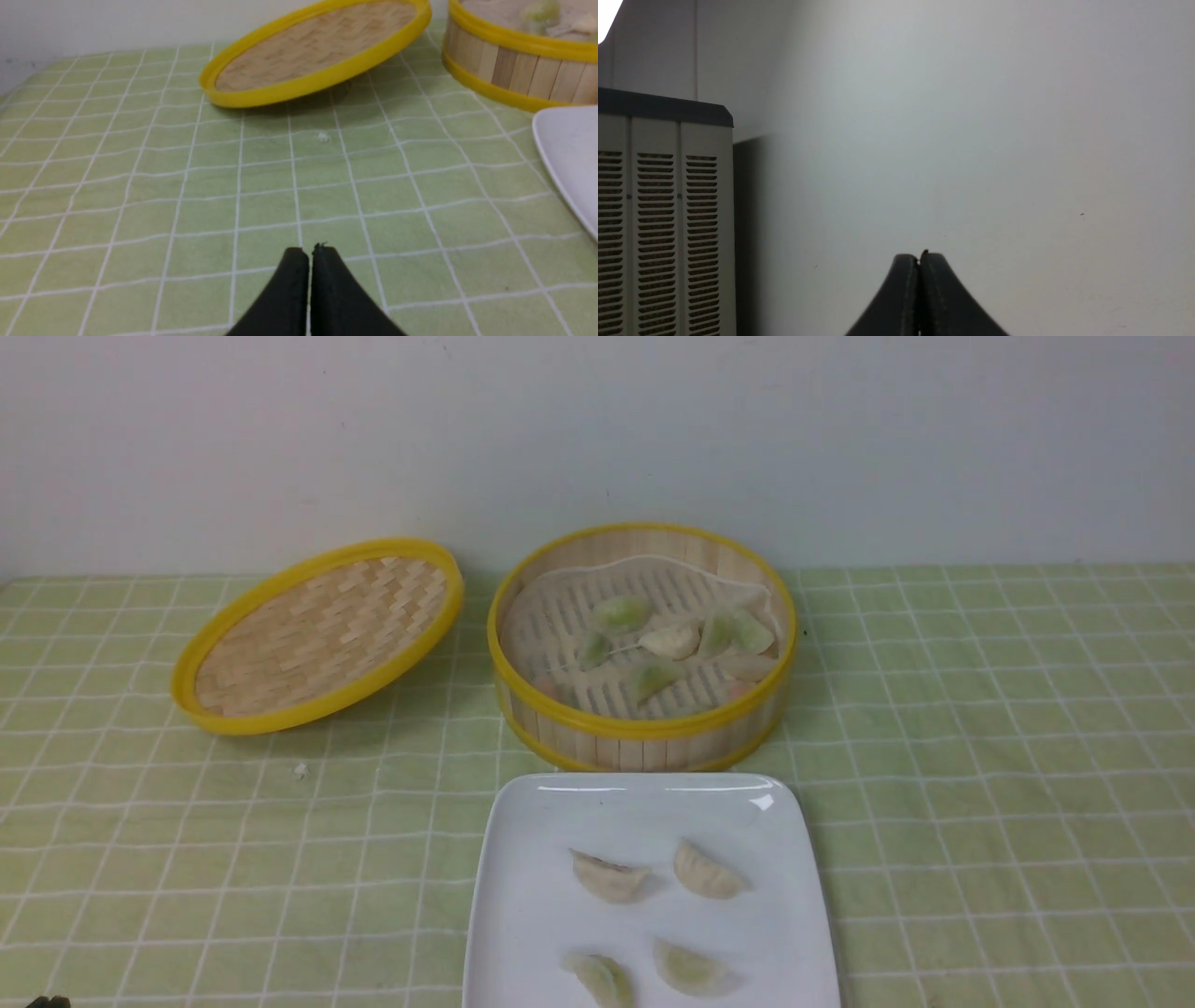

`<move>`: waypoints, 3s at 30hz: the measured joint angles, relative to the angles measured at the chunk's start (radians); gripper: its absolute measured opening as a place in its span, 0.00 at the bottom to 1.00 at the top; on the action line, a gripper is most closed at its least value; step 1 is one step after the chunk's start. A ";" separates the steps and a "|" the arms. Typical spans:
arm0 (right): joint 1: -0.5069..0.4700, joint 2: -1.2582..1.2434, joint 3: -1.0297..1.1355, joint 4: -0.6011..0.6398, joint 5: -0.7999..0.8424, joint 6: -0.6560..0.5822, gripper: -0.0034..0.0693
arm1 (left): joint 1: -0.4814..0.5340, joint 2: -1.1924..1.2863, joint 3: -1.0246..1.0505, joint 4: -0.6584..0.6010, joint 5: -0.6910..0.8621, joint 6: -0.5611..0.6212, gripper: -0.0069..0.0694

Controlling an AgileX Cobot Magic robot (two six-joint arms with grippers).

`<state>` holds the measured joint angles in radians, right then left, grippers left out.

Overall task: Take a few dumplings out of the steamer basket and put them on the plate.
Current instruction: Use the right arm to put the dumpling into the plate

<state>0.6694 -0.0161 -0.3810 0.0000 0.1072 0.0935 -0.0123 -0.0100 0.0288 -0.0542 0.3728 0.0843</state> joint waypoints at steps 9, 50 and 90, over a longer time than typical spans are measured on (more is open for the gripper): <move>0.000 0.000 0.000 0.000 0.000 -0.001 0.03 | 0.000 0.000 0.000 0.005 0.003 -0.002 0.08; -0.610 0.000 0.406 -0.022 0.266 -0.001 0.03 | 0.000 0.000 0.000 0.006 0.006 -0.002 0.08; -0.611 0.000 0.406 -0.022 0.268 -0.001 0.03 | 0.000 0.000 0.000 0.006 0.006 -0.002 0.08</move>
<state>0.0584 -0.0161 0.0247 -0.0222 0.3748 0.0924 -0.0123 -0.0100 0.0288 -0.0483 0.3788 0.0822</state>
